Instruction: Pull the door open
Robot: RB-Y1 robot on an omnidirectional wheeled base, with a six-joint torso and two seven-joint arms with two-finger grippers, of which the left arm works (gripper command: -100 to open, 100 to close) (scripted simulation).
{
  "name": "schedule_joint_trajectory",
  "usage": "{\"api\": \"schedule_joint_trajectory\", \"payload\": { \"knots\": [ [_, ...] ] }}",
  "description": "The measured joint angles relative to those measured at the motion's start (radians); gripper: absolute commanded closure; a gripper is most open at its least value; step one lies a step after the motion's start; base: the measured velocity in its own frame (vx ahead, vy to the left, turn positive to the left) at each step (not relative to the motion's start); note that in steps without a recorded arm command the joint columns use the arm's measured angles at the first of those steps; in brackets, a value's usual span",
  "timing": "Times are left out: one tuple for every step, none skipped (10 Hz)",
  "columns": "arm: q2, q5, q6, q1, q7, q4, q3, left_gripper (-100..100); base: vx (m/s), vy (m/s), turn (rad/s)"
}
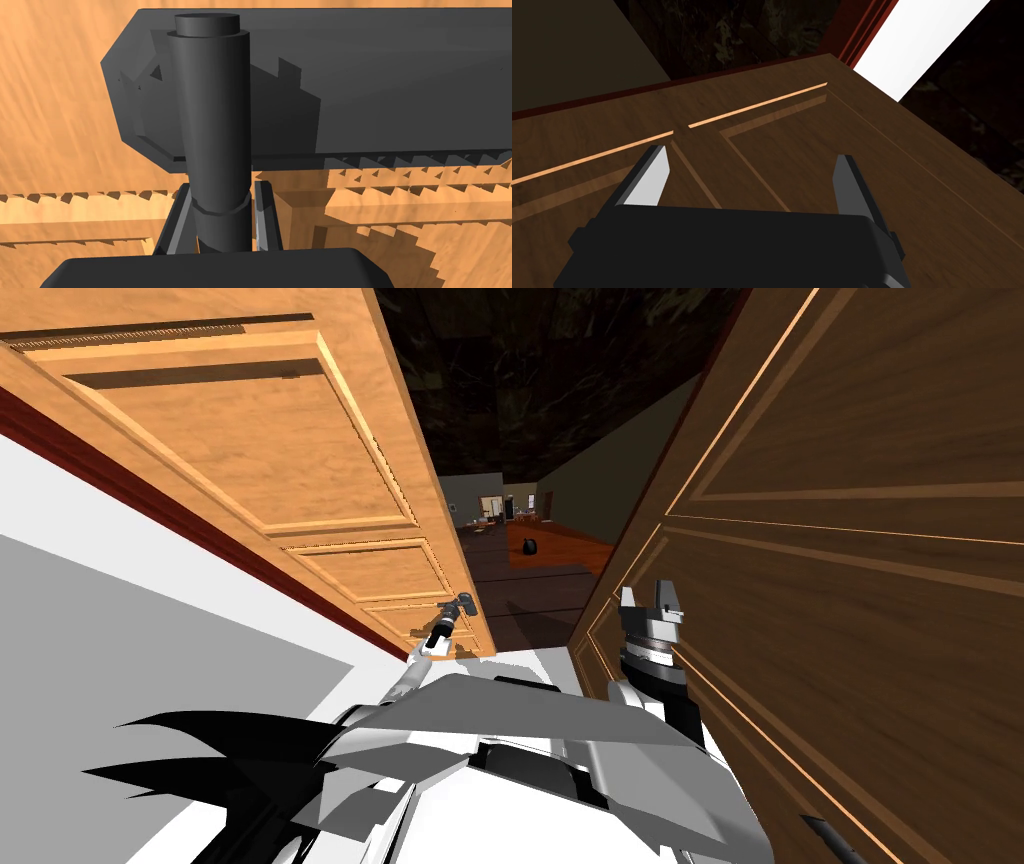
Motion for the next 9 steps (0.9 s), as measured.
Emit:
{"api": "schedule_joint_trajectory", "payload": {
  "knots": [
    [0.01, 0.0, -0.004, 0.003, 0.007, -0.005, -0.006, 100, -0.171, 0.06, -0.119],
    [0.017, 0.0, -0.008, 0.007, 0.016, -0.011, -0.012, 100, -0.197, 0.068, -0.106],
    [0.023, 0.0, -0.008, 0.014, 0.024, -0.022, -0.021, 100, -0.219, 0.051, -0.111],
    [0.032, -0.001, -0.012, 0.021, 0.034, -0.026, -0.032, 100, -0.192, 0.053, -0.101],
    [0.041, -0.002, -0.016, 0.031, 0.045, -0.031, -0.044, 100, -0.212, 0.059, -0.119],
    [0.05, -0.002, -0.021, 0.041, 0.057, -0.037, -0.056, 100, -0.241, 0.069, -0.136],
    [0.062, -0.003, -0.029, 0.05, 0.07, -0.042, -0.069, 100, -0.231, 0.081, -0.127],
    [0.072, -0.004, -0.033, 0.059, 0.082, -0.05, -0.081, 100, -0.253, 0.079, -0.119],
    [0.081, -0.005, -0.039, 0.064, 0.093, -0.054, -0.092, 100, -0.119, 0.029, -0.042]
  ]
}}
